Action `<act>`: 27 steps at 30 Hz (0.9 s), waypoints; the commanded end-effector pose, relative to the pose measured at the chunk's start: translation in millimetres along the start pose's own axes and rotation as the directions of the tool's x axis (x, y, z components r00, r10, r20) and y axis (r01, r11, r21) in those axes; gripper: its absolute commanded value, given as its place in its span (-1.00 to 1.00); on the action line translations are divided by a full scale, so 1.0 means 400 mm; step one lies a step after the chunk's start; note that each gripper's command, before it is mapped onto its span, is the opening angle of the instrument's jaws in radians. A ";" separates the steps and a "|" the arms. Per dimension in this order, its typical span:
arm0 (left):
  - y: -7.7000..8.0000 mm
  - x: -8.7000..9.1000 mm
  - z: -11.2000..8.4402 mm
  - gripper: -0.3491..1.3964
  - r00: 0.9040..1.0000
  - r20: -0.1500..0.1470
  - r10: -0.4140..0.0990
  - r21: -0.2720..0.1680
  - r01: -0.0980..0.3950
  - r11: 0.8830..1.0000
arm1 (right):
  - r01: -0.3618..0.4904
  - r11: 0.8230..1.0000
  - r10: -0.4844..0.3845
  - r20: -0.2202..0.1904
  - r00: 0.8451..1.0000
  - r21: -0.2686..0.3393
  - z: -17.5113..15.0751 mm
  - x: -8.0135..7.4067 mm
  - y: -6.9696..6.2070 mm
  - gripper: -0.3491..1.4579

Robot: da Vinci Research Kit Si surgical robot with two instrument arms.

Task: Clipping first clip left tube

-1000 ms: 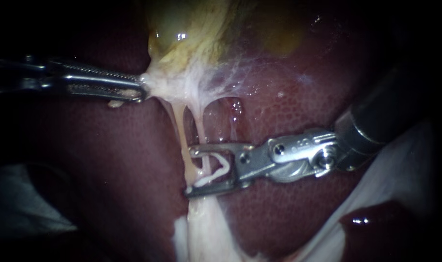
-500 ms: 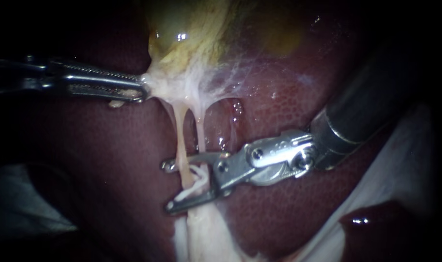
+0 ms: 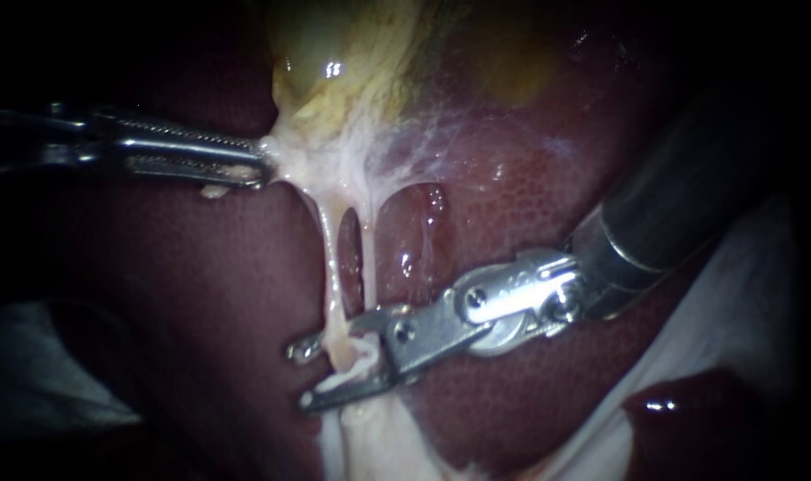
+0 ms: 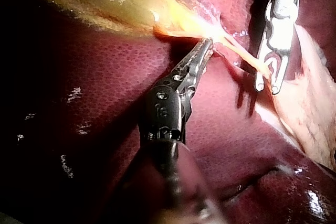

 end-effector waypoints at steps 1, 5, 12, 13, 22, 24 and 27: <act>0.0000 0.0000 0.0001 -1.00 1.000 0.000 0.000 0.000 0.000 1.000 | -0.010 1.000 0.010 0.000 1.000 -0.001 -0.0001 0.0000 -0.0001 -0.73; 0.0000 0.0000 0.0001 -1.00 1.000 0.000 0.000 0.000 0.000 1.000 | -0.045 0.999 0.045 -0.002 0.999 -0.001 -0.0003 0.0000 -0.0001 -0.93; 0.0000 0.0000 0.0001 -1.00 1.000 0.000 0.000 0.000 0.000 1.000 | -0.169 0.986 0.169 -0.009 0.986 0.000 -0.0015 0.0007 0.0000 -1.00; -0.0001 0.0000 0.0001 -1.00 1.000 0.000 0.000 0.000 0.000 1.000 | -0.169 0.986 0.169 -0.009 0.986 0.000 -0.0017 0.0009 0.0001 -1.00; -0.0002 0.0001 0.0002 -1.00 1.000 0.000 0.000 0.000 0.000 1.000 | -0.183 0.983 0.183 -0.010 0.983 0.008 -0.0019 0.0009 0.0004 -1.00; -0.0003 0.0000 0.0002 -1.00 1.000 0.000 0.000 0.000 0.000 1.000 | -0.188 0.982 0.189 -0.010 0.982 0.009 -0.0020 0.0008 0.0004 -1.00; -0.0006 0.0000 0.0003 -1.00 1.000 0.000 0.000 0.000 0.000 1.000 | -0.188 0.982 0.188 -0.010 0.982 0.009 -0.0021 0.0005 0.0006 -1.00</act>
